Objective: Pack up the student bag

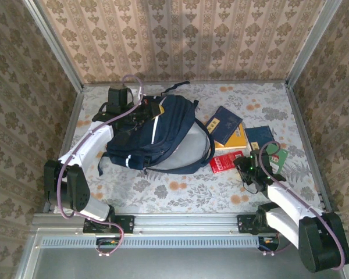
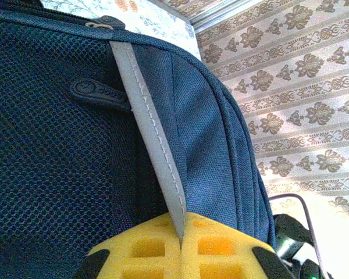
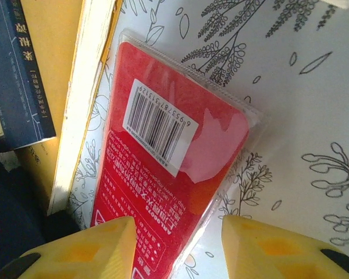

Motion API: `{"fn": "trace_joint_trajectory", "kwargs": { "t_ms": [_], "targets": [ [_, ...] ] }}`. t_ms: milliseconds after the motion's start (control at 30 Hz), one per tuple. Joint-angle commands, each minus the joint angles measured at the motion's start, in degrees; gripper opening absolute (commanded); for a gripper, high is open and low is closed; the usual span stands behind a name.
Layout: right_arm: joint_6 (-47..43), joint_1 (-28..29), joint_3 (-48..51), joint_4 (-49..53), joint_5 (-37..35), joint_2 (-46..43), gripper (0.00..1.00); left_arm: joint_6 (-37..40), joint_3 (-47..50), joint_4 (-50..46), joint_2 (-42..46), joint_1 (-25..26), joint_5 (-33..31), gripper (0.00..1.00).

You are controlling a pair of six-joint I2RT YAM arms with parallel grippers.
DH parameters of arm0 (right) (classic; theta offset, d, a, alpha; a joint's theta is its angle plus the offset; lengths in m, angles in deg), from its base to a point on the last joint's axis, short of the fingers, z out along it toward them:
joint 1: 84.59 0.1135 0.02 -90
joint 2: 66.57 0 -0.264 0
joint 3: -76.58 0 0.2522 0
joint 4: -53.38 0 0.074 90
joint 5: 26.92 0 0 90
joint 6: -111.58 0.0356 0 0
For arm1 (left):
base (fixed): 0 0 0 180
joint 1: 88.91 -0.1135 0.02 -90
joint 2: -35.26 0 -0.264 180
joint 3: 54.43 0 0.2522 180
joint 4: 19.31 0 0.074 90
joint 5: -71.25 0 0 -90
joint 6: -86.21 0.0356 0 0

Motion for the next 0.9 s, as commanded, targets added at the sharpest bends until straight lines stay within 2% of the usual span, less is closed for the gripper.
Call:
{"fn": "trace_joint_trajectory", "kwargs": {
  "t_ms": [0,233,367,500,867],
  "targets": [
    [1.1,-0.4,0.6,-4.6,1.4,2.4,0.43,0.2,0.3,3.3,1.6,-0.8,0.9,0.0],
    [0.9,-0.9,-0.9,-10.6,3.7,9.4,0.37,0.4,0.3,3.3,1.5,-0.8,1.0,0.0],
    [1.1,-1.3,-1.3,-14.1,4.7,11.4,0.29,0.5,0.3,3.2,1.4,-0.8,1.0,0.0],
    [1.5,-1.5,-1.5,-16.3,4.2,10.8,0.24,0.5,0.3,3.1,1.1,-0.7,0.9,0.0],
    [1.7,-2.0,-1.8,-19.1,1.6,8.2,0.19,0.6,0.1,3.1,0.4,-0.5,1.3,0.0]
  ]
}}
